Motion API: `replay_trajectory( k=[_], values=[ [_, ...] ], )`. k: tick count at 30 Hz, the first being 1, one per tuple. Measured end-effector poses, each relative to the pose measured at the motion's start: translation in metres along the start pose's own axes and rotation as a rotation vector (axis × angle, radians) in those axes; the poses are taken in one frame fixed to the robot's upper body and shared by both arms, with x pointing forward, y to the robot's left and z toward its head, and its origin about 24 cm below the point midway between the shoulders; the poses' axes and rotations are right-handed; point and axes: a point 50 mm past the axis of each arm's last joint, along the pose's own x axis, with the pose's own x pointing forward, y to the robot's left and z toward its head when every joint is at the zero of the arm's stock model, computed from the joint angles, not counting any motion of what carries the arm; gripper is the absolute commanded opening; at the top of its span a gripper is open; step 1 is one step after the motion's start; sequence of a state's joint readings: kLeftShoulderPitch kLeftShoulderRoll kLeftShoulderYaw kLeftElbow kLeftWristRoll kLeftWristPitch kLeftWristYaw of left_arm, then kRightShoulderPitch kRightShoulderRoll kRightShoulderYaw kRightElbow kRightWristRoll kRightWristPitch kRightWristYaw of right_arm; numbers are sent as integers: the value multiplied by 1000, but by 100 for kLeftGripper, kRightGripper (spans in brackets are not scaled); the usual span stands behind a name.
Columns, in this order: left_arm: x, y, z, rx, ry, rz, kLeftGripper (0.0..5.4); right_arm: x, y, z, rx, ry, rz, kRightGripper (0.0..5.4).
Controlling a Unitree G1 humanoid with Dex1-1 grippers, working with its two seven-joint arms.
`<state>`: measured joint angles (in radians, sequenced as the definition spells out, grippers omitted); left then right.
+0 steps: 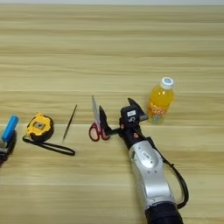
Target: Move the objects on the table
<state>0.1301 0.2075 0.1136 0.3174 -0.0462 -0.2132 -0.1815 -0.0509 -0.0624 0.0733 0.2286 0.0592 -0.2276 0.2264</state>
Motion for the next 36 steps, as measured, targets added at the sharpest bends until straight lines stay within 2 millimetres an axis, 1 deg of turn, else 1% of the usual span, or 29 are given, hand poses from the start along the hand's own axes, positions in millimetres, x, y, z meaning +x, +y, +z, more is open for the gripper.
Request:
replay_trajectory(
  k=[5,6,10,11,13,14,20,25,29,31,34,36],
  values=[
    [-1,-1,0,0,-3,-15,226,0,0,0,0,0,0,540],
    [-1,-2,0,0,-4,-23,226,0,0,0,0,0,0,540],
    [-2,-3,0,-1,-8,-40,182,0,0,0,0,0,0,540],
    [-2,-3,0,-1,-8,-42,164,0,0,0,0,0,0,540],
    [-2,-3,0,-2,-9,-44,151,0,0,0,0,0,0,540],
    [-2,-3,0,-2,-9,-44,135,0,0,0,0,0,0,540],
    [-2,-4,0,-7,-12,-49,74,0,0,0,0,0,-1,540],
    [-3,-3,1,-23,-23,-41,72,0,0,0,0,0,-1,540],
    [-3,-2,6,-35,-59,-32,72,0,0,0,0,0,-1,540],
    [-2,-1,16,-29,-114,-29,72,0,0,0,0,0,-1,540],
    [-1,-2,24,-24,-155,-36,72,0,0,2,2,-9,2,540],
    [2,-8,34,-29,-202,-63,72,1,1,6,2,-27,7,540]
  ],
)
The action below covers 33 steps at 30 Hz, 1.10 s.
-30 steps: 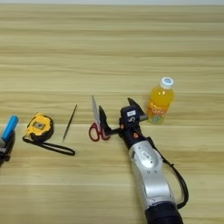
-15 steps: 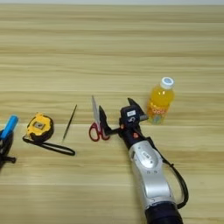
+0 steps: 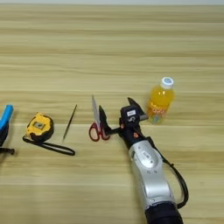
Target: Move the objects on the table
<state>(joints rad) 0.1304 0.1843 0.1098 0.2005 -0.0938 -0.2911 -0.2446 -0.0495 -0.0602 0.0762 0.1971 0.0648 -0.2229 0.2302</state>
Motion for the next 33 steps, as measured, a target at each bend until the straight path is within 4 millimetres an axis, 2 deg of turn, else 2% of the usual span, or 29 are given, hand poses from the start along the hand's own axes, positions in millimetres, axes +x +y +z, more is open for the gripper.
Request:
replay_trajectory(
  k=[9,12,17,22,33],
  values=[
    [15,-20,30,8,-132,-102,72,-1,12,6,74,-18,76,540],
    [17,-35,34,-1,-152,-160,72,-2,17,11,131,-23,114,540],
    [17,-61,36,-21,-167,-261,72,-6,25,14,224,-7,172,540],
    [13,-86,34,-13,-158,-397,72,-9,33,17,389,20,243,540],
    [8,-100,33,-22,-158,-475,72,-13,44,22,654,81,373,540]
  ],
)
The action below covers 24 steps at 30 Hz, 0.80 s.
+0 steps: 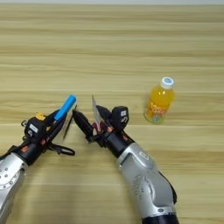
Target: Move the objects on the table
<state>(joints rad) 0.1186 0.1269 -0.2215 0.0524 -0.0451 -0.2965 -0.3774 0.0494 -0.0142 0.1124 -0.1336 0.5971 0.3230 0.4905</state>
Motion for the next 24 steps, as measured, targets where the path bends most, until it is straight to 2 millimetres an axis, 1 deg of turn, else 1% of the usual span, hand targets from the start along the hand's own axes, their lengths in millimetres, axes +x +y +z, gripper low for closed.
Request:
replay_trajectory(
  k=[6,17,24],
  values=[
    [1,-4,0,-4,-4,-16,72,-1,5,-1,113,23,53,540],
    [1,-20,5,-6,-49,-115,72,-1,3,-2,139,29,44,540],
    [1,-26,7,-5,-67,-153,72,-1,3,-2,166,31,48,540]
  ],
)
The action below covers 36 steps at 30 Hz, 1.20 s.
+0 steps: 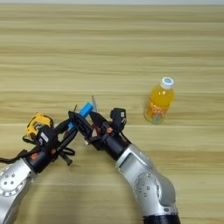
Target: Move the objects on the table
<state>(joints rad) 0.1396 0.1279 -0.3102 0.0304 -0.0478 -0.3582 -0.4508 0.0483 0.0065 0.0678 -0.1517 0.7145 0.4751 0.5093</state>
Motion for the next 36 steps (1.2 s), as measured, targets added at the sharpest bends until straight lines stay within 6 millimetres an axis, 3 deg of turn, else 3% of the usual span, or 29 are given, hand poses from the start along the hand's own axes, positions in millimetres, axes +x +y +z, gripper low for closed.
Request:
replay_trajectory(
  k=[4,36],
  values=[
    [0,-2,0,-5,-2,-16,72,0,0,0,6,0,1,540],
    [-5,8,-3,-6,1,24,72,0,1,2,27,-15,5,177]
  ],
)
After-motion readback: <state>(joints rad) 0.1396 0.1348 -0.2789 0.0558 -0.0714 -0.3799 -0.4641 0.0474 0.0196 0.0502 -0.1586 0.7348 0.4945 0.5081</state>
